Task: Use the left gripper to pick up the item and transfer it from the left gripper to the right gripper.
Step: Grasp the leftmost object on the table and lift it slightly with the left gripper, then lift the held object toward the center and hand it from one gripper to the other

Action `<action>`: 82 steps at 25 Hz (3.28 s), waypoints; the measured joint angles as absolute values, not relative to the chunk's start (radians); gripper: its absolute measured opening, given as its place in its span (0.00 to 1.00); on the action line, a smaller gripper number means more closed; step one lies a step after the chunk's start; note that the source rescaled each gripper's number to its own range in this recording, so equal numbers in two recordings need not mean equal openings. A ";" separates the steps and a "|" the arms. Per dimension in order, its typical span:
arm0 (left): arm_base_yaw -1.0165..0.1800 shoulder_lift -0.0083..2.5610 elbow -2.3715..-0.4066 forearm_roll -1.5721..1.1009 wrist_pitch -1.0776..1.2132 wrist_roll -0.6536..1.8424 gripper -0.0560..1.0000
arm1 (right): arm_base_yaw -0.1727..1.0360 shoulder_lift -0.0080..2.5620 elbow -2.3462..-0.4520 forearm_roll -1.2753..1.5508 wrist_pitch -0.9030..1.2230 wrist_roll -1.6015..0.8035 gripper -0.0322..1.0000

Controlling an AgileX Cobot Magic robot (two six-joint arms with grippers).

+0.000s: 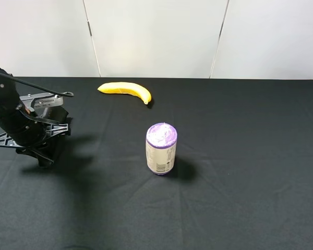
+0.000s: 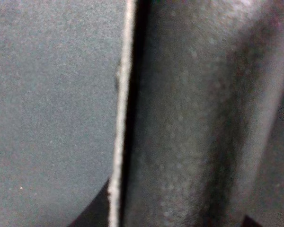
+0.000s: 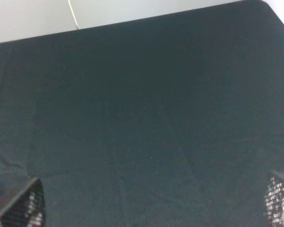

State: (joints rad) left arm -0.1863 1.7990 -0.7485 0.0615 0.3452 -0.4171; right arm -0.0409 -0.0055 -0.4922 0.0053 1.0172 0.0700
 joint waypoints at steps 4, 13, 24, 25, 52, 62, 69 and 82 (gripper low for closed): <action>-0.186 1.776 -0.767 0.058 0.424 -0.414 0.07 | -0.041 -0.006 -0.492 0.000 1.017 0.070 1.00; -0.186 1.584 -0.810 0.128 0.691 -0.388 0.06 | -0.041 -0.006 -0.492 0.000 1.017 0.070 1.00; -0.186 1.357 -0.860 0.135 0.964 -0.176 0.06 | -0.041 -0.006 -0.492 0.000 1.017 0.070 1.00; -0.186 1.351 -0.885 0.135 1.000 -0.145 0.06 | -0.041 -0.006 -0.492 0.000 1.017 0.070 1.00; -0.450 1.658 -1.367 -0.056 1.160 0.357 0.06 | -0.041 -0.006 -0.492 0.000 1.016 0.070 1.00; -0.646 1.677 -1.368 -0.065 1.160 0.541 0.06 | -0.041 0.013 -0.493 0.041 1.014 0.068 1.00; -0.705 1.677 -1.368 -0.066 1.160 0.569 0.06 | -0.041 0.223 -0.509 0.360 0.823 -0.184 1.00; -0.710 1.677 -1.368 -0.166 1.143 0.670 0.06 | 0.159 0.636 -0.509 1.038 0.725 -1.018 1.00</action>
State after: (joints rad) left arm -0.7098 1.6775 -1.3680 -0.1664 1.1428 0.6699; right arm 0.1589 0.6365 -0.5092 1.0379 0.7250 -1.0178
